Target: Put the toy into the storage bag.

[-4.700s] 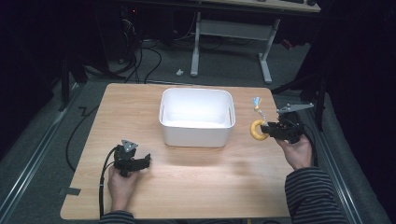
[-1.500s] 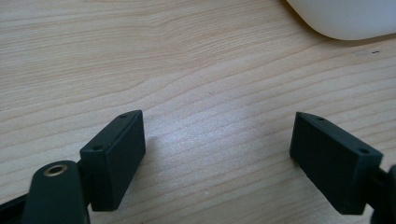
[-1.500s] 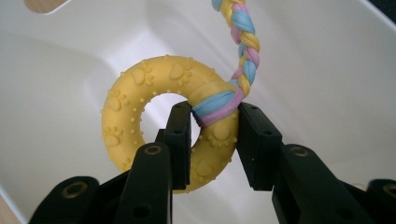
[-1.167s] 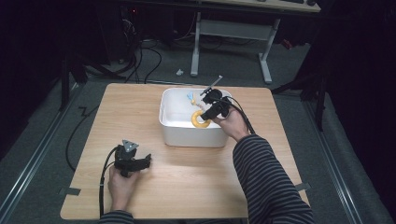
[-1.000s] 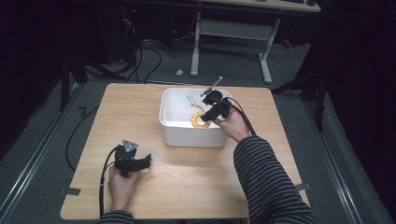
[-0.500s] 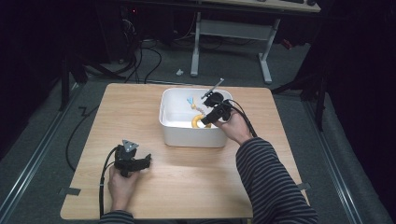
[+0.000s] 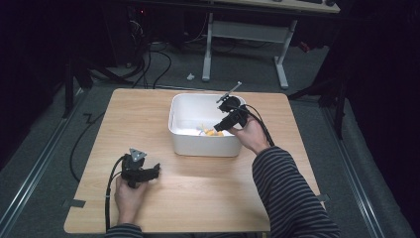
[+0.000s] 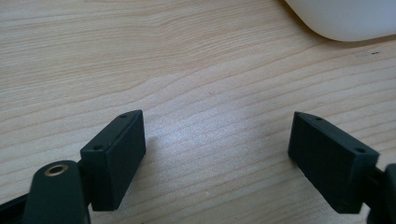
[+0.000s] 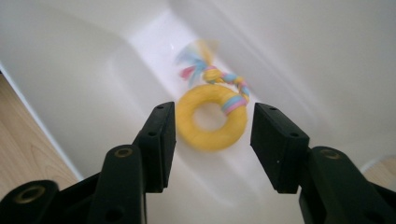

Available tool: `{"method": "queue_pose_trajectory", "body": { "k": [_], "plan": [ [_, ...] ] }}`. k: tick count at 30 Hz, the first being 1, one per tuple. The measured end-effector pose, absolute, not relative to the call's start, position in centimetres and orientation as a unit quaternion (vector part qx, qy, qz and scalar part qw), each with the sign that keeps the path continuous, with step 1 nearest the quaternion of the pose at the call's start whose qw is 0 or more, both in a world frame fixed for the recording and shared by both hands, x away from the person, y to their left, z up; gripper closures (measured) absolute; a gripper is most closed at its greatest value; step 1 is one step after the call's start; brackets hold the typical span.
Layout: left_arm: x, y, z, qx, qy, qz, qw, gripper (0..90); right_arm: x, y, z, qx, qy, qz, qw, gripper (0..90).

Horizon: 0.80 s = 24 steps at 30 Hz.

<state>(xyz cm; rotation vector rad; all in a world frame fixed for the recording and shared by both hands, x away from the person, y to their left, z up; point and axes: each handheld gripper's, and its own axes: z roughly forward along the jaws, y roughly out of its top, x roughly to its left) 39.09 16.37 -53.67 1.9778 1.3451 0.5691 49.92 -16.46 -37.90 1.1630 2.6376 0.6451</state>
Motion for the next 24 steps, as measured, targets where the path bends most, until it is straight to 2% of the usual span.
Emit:
{"method": "queue_pose_trajectory", "body": {
  "k": [5,9,24],
  "plan": [
    [39.1,16.4,-53.7,0.758,0.515,0.218,0.335,19.3,48.6,-17.8,-37.0,0.39,0.875,0.259,0.123,46.8],
    [39.1,16.4,-53.7,0.758,0.515,0.218,0.335,19.3,47.6,-19.5,-36.1,0.394,0.865,0.281,0.13,44.4],
    [39.1,16.3,-53.7,0.758,0.515,0.219,0.334,19.3,44.6,-24.9,-34.1,0.421,0.841,0.305,0.153,44.3]
  ]
}}
